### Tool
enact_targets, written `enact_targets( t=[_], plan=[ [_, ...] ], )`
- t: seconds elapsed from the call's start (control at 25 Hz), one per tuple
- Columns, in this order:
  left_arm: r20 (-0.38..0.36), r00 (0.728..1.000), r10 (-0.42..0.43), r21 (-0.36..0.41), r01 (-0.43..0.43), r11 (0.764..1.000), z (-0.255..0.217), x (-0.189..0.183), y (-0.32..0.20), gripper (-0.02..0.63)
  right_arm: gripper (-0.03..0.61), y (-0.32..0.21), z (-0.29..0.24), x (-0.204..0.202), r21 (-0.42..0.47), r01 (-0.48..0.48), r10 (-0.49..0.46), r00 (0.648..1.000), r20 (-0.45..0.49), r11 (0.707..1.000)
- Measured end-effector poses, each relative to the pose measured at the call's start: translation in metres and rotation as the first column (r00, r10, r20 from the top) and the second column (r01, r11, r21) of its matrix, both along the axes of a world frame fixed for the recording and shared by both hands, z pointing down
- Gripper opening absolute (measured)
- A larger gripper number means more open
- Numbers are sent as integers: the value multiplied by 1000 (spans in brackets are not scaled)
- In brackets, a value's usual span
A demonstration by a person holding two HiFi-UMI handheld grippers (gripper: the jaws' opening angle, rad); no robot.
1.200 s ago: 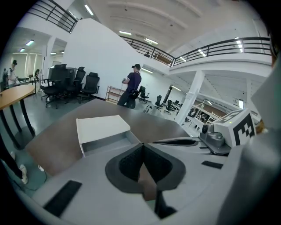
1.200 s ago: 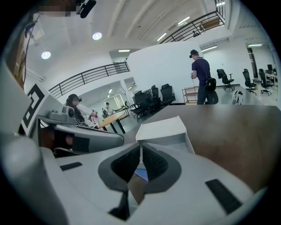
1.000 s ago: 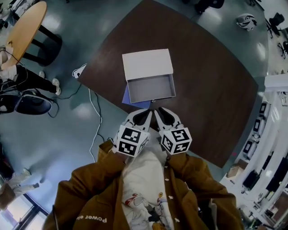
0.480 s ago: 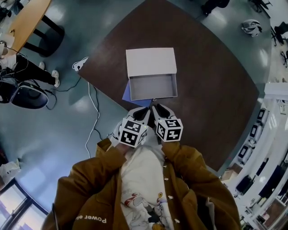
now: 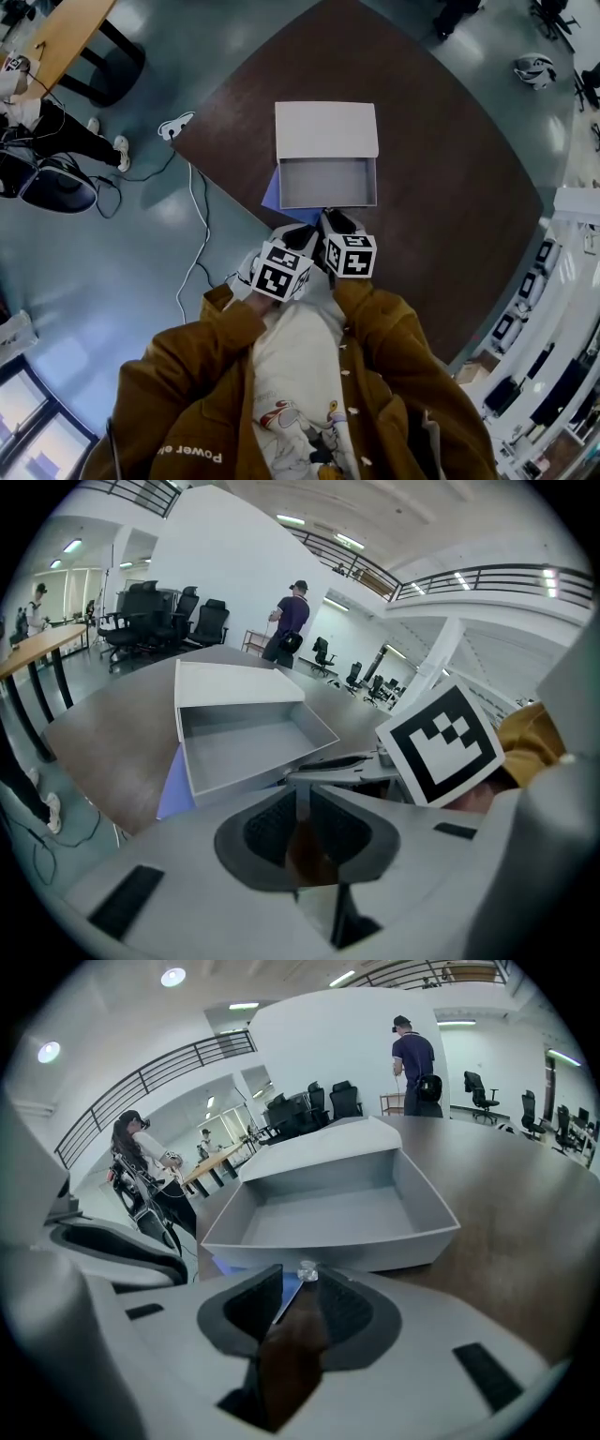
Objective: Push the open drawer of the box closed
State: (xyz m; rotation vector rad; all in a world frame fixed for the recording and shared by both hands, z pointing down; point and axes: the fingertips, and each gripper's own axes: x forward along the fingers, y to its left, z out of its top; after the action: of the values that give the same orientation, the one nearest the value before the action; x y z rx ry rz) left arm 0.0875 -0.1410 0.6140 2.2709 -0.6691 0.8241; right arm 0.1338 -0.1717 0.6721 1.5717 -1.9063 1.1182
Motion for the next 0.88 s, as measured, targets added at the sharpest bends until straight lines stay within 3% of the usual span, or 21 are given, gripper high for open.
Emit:
enact_targets(
  t=[0.28, 0.48, 0.88],
  plan=[
    [-3, 1000, 7, 2, -7, 1000, -2, -3, -1, 35, 121, -7, 12, -3, -41, 10, -11, 1000, -26, 999],
    [-6, 1000, 6, -16, -6, 1000, -3, -5, 0, 35, 85, -5, 16, -2, -63, 8, -10, 999, -39, 998],
    [15, 1000, -10, -14, 11, 1000, 0, -13, -4, 6, 75, -7, 17, 0, -65, 0, -2, 999, -40, 998]
  ],
)
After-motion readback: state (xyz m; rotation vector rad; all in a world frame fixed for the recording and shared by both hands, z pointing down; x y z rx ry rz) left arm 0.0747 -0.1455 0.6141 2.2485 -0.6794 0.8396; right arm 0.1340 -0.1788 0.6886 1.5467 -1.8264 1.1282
